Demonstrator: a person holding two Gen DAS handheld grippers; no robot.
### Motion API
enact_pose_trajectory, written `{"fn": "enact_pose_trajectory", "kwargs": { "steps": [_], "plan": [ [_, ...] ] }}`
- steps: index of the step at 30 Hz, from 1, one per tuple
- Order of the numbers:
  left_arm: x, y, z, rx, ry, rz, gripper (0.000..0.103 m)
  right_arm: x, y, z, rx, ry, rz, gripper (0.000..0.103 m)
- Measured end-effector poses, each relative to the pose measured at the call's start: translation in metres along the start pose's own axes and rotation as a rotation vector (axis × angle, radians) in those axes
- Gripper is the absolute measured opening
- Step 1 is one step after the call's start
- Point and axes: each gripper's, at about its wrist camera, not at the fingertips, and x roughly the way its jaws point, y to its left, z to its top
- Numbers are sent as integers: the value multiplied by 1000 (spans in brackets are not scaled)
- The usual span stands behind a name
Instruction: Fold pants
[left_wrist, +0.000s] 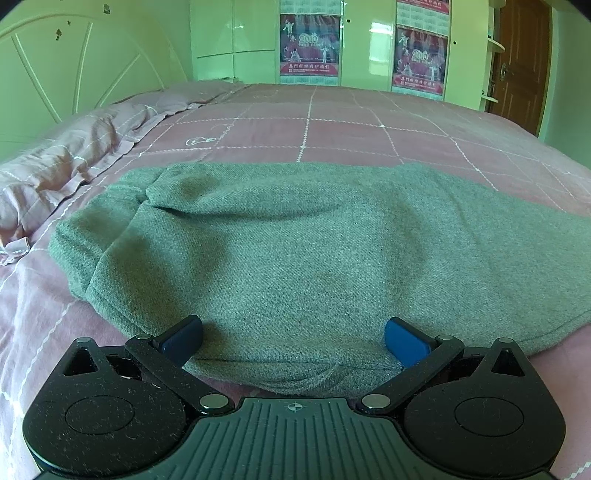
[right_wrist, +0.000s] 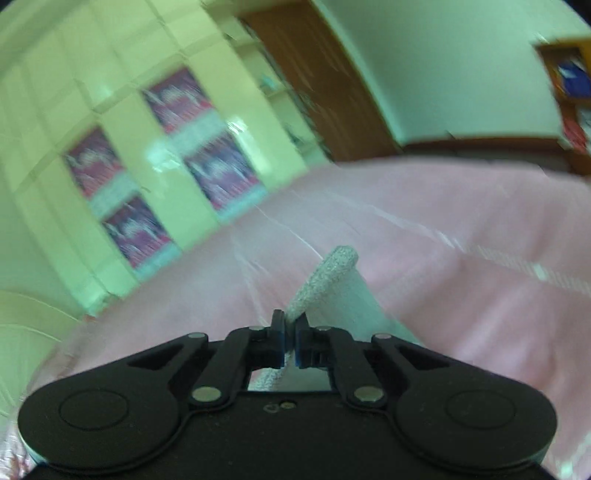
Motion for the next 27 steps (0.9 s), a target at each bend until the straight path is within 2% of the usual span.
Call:
{"fn": "enact_pose_trajectory", "kwargs": {
  "steps": [1, 3, 5, 6, 8, 9, 11, 14, 19, 22, 27],
  "plan": [
    [0, -1, -1, 0, -2, 1, 103, -6, 10, 12, -16, -36, 36, 0],
    [0, -1, -1, -3, -5, 1, 103, -16, 13, 18, -16, -77, 49, 0],
    [0, -1, -2, -7, -10, 1, 103, -11, -7, 5, 18, -61, -17, 0],
    [-1, -1, -3, -7, -12, 3, 103, 3, -28, -8, 68, -7, -66, 0],
    [-1, -2, -3, -4, -14, 4, 103, 32, -72, -41, 184, 161, -191, 0],
    [-1, -1, -3, -3, -12, 1, 103, 40, -91, -58, 265, 229, -211, 0],
    [-1, -1, -2, 0, -6, -5, 103, 33, -108, -74, 331, 204, -177, 0],
    [0, -1, -2, 2, -6, -5, 103, 25, -113, -80, 354, 187, -159, 0],
    [0, -3, -4, -2, -17, 7, 103, 8, -96, -62, 310, 134, -107, 0],
    [0, -4, -4, -3, -19, 8, 103, 16, -103, -65, 323, 186, -158, 0],
    [0, -3, -4, -2, -17, 5, 103, 13, -110, -78, 381, 210, -144, 0]
  ]
}}
